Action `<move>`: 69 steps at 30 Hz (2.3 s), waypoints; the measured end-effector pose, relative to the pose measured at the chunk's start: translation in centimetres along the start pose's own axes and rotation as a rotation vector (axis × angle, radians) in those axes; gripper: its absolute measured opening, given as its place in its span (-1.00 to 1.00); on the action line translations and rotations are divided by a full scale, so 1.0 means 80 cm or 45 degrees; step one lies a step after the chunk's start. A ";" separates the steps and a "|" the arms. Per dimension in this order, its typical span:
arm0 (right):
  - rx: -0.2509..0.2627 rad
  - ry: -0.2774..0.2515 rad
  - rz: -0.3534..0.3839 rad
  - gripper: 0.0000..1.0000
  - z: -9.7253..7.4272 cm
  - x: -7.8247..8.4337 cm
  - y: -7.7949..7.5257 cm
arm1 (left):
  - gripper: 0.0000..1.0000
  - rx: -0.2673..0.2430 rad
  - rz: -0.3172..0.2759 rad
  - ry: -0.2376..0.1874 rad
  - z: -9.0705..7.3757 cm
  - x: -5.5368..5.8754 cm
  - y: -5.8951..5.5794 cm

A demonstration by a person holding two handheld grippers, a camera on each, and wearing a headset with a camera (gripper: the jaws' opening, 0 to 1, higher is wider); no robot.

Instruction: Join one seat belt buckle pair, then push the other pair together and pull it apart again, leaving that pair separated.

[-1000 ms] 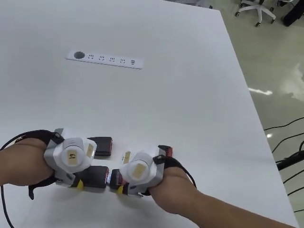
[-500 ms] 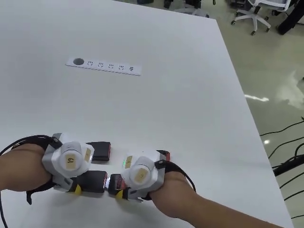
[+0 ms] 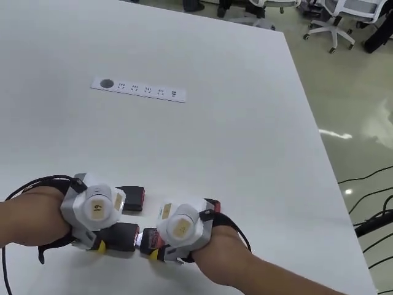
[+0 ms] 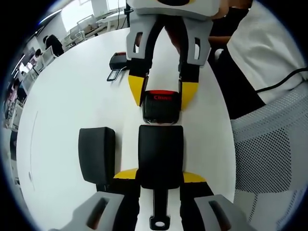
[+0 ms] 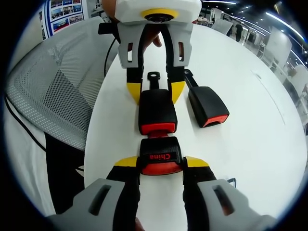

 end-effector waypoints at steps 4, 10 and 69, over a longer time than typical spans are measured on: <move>0.004 0.000 0.002 -0.35 -0.005 -0.002 0.004 | -0.36 -0.008 -0.009 -0.004 0.003 0.005 0.004; 0.017 -0.016 0.052 -0.34 -0.011 -0.006 0.005 | -0.27 -0.010 -0.128 -0.026 -0.001 0.005 -0.002; 0.024 0.066 0.056 -0.34 -0.074 0.108 -0.108 | -0.30 -0.002 0.032 -0.013 0.003 -0.015 0.109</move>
Point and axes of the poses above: the centre of the closed fingertips' face, and the gripper's own axes: z roughly forward along the fingers, y roughly to its left, x roughly out of its underside, the point moved 7 cm from there along -z, roughly backward along the fingers, and after that the axes turned 2 degrees about -z, right-handed, at the moved point
